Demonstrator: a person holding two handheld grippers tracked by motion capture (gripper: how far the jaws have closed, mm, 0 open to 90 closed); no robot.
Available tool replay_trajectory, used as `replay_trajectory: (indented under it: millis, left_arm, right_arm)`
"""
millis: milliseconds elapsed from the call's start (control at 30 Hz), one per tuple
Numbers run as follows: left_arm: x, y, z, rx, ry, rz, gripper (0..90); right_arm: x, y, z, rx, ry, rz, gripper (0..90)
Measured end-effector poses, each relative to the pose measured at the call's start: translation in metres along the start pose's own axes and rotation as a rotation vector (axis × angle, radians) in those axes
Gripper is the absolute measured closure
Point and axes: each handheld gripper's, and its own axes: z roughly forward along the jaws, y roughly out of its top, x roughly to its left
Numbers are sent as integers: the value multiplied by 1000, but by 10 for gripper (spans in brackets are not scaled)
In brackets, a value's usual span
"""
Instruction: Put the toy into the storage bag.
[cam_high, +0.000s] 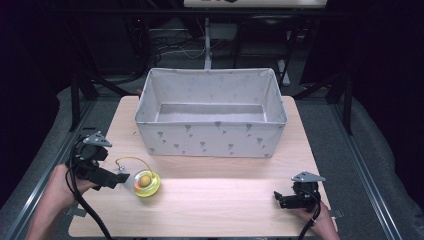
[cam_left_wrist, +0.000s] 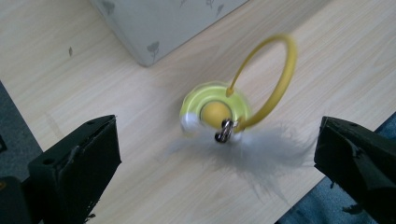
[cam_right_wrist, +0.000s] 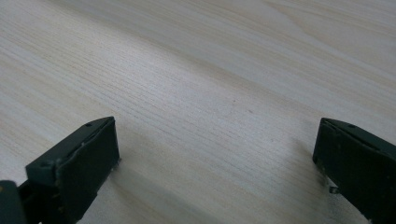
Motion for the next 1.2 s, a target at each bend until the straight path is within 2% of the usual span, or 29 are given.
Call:
replay_trajectory:
  millis: [167,300,433,567,733,900,1133,1200]
  left_arm:
    - [-4,18,-3,2,15,35,7]
    - [-5,26,0,5,15,53,17]
    - [-8,31,2,14,12,72,78]
    - [-8,35,4,16,2,84,183]
    - [-9,40,10,43,-4,99,440]
    - [-11,41,14,56,-16,127,659]
    - [-12,41,16,56,-18,165,858]
    - [-13,41,16,60,-11,174,877]
  right_arm:
    - [0,0,0,0,0,0,0]
    - [0,0,0,0,0,0,0]
    - [0,0,0,0,0,0,0]
    - [0,0,0,0,0,0,0]
    - [0,0,0,0,0,0,0]
    - [0,0,0,0,0,0,0]
    - [0,0,0,0,0,0,0]
    - [0,0,0,0,0,0,0]
